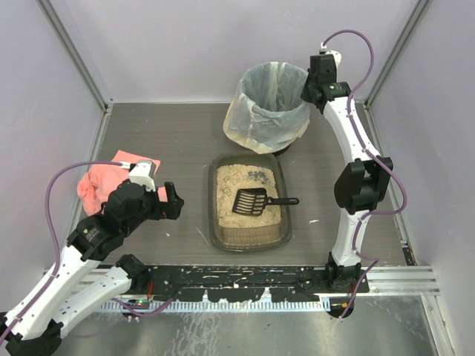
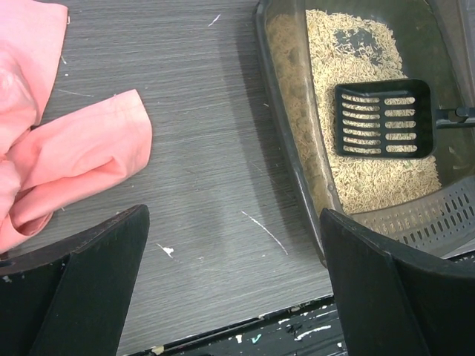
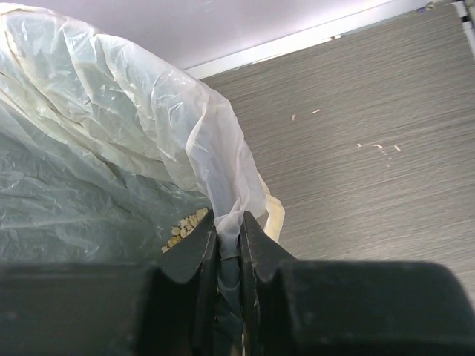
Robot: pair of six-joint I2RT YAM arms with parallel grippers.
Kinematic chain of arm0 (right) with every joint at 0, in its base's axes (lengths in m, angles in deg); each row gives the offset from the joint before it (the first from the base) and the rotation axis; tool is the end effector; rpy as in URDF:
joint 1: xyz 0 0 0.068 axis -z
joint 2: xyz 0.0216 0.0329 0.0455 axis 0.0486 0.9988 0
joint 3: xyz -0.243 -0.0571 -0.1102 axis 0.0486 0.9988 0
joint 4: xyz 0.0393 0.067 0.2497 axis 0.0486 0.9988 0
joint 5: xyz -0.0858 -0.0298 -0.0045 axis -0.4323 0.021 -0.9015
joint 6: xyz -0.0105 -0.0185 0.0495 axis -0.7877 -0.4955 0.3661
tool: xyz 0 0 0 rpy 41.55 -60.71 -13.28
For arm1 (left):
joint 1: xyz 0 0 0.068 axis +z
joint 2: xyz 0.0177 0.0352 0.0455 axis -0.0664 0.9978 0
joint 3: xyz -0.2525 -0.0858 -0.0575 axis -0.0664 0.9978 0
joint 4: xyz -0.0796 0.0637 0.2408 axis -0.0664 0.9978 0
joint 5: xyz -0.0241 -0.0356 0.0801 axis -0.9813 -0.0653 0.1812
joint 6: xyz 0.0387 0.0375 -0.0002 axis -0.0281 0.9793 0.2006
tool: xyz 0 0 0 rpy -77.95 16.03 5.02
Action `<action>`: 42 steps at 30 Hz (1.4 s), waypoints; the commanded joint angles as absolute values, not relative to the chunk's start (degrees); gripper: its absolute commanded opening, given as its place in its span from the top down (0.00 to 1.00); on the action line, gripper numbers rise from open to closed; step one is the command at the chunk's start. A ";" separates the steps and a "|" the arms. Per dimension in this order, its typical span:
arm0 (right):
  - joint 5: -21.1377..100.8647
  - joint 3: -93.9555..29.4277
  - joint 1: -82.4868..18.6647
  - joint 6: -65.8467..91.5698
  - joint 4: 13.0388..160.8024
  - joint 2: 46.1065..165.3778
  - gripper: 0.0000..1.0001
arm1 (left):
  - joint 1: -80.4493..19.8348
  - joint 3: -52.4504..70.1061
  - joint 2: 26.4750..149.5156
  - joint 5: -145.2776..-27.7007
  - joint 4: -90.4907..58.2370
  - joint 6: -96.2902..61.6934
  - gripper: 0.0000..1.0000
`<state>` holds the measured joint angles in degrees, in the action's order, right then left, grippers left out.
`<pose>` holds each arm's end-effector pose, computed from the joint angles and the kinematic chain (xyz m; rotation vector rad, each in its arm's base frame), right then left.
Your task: Clean the litter box
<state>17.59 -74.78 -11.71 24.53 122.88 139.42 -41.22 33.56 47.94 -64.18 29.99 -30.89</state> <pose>0.4582 0.0628 0.3684 0.3240 2.1038 0.0072 0.1037 -0.0684 0.3189 0.0821 2.1325 -0.3898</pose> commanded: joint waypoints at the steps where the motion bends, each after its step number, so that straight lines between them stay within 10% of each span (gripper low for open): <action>1: 12.69 -75.23 -9.12 23.15 119.20 133.03 0.89 | -41.29 32.98 47.30 -62.17 28.95 -31.82 0.00; 20: 22.26 -40.18 -0.50 26.35 117.01 105.82 0.90 | -41.33 32.70 49.17 -63.92 28.94 -31.83 0.00; 28: 16.50 -37.71 0.17 25.51 117.98 100.17 0.35 | -41.34 32.31 49.00 -64.46 29.26 -31.87 0.00; 42: 26.89 -27.74 0.20 25.02 126.89 72.68 0.30 | -41.34 32.09 52.06 -68.18 26.37 -31.74 0.02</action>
<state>18.16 -31.92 0.07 24.99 122.49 78.46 -41.22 33.56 50.78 -65.96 30.34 -31.85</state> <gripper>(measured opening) 0.697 0.981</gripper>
